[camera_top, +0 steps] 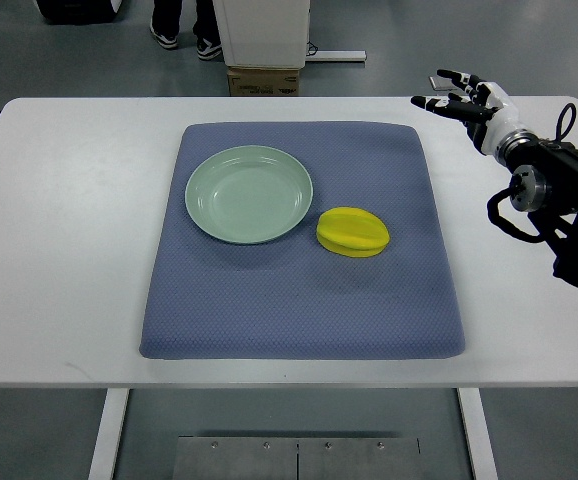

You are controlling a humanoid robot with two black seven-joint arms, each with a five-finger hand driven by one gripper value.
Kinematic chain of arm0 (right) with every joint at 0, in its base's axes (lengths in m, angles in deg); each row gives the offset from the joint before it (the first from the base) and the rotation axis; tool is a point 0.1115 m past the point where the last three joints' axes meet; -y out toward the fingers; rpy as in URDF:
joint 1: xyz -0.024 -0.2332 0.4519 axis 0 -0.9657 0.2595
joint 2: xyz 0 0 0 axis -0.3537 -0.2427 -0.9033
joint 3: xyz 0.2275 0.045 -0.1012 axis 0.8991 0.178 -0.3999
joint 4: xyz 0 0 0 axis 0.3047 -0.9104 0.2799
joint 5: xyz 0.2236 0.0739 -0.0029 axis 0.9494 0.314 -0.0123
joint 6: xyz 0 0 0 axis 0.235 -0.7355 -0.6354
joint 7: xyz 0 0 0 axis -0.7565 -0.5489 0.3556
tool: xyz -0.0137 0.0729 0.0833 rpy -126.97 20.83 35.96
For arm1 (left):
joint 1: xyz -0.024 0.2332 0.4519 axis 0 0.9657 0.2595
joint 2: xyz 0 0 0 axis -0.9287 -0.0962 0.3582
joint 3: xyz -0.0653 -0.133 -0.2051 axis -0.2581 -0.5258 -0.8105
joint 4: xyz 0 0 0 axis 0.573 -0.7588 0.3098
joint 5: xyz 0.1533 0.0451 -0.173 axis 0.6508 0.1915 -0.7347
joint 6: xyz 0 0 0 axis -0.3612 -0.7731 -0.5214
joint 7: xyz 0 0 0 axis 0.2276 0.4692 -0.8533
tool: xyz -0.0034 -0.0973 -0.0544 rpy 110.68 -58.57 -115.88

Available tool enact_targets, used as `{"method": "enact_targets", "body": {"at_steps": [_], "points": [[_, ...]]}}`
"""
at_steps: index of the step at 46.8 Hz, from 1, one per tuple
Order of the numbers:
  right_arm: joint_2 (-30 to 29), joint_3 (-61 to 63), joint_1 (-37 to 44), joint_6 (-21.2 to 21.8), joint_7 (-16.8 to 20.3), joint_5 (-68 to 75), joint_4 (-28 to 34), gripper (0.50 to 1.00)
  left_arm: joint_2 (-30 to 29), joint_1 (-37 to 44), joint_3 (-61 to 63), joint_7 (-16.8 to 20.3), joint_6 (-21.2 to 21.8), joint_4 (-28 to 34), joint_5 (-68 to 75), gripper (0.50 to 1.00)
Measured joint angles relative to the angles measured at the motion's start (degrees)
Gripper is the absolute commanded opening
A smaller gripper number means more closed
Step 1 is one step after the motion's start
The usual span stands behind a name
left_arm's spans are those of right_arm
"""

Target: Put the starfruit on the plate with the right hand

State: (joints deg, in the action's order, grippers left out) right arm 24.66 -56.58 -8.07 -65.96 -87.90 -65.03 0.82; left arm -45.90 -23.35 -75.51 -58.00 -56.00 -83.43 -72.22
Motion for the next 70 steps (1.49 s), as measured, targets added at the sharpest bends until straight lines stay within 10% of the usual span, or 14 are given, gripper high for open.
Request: {"method": "enact_targets", "body": {"at_steps": [70], "points": [[0.1,-0.2,-0.3,0.0,-0.1,0.0,0.1,1.000,0.0,0.6,0.0,0.0,0.0,0.0,0.0,1.000]]}}
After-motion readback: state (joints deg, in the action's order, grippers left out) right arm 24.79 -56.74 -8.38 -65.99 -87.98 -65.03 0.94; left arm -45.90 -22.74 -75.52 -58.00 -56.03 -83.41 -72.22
